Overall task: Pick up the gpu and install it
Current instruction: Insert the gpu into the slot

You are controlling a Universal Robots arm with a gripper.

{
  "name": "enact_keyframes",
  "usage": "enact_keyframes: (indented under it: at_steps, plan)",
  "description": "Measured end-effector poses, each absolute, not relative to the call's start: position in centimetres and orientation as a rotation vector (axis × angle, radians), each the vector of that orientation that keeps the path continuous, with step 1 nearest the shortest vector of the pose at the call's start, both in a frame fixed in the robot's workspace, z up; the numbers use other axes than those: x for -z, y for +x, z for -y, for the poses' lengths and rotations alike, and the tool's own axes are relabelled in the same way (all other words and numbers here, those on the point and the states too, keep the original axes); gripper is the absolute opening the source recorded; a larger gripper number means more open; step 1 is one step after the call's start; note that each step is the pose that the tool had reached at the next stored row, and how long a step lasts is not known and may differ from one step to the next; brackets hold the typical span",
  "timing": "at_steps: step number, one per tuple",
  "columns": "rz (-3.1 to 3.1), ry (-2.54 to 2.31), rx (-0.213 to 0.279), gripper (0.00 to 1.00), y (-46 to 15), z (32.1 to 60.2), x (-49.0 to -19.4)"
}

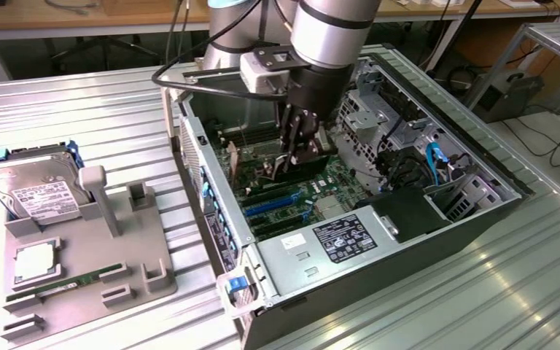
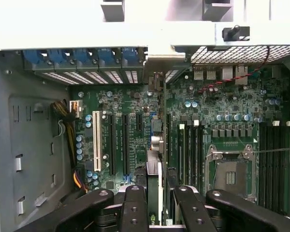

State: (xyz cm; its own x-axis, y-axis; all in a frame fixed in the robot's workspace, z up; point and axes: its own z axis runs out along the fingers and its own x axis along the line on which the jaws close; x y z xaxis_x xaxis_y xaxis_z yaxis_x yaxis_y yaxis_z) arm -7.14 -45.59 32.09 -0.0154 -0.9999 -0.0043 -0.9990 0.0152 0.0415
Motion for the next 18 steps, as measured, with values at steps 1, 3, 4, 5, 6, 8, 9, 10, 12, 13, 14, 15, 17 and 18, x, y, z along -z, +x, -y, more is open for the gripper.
enact_keyframes:
  at_steps: [1, 3, 4, 5, 6, 8, 9, 10, 12, 13, 14, 15, 17, 18]
  plan:
    - [2.219, 2.187, 0.051, 0.26, -7.1, 45.6, -31.9]
    - [2.215, 2.191, 0.051, 0.26, -7.1, 45.6, -31.5]
    - [2.211, 2.196, 0.052, 0.26, -7.1, 45.7, -31.2]
    - [2.208, 2.198, 0.053, 0.26, -7.1, 45.7, -31.0]
    - [2.205, 2.202, 0.053, 0.26, -7.1, 45.8, -30.8]
    - [2.201, 2.208, 0.055, 0.26, -7.1, 46.0, -30.5]
    - [2.199, 2.211, 0.057, 0.26, -7.1, 46.1, -30.3]
    - [2.198, 2.214, 0.058, 0.26, -7.1, 46.2, -30.1]
    - [2.199, 2.218, 0.065, 0.26, -7.1, 46.3, -29.9]
    - [2.201, 2.221, 0.070, 0.26, -7.1, 46.4, -29.8]
    - [2.204, 2.224, 0.076, 0.26, -7.1, 46.4, -29.7]
    - [2.207, 2.228, 0.085, 0.26, -7.1, 46.4, -29.6]
    - [2.213, 2.234, 0.098, 0.26, -7.1, 46.4, -29.4]
    - [2.214, 2.234, 0.100, 0.26, -7.2, 46.4, -29.3]
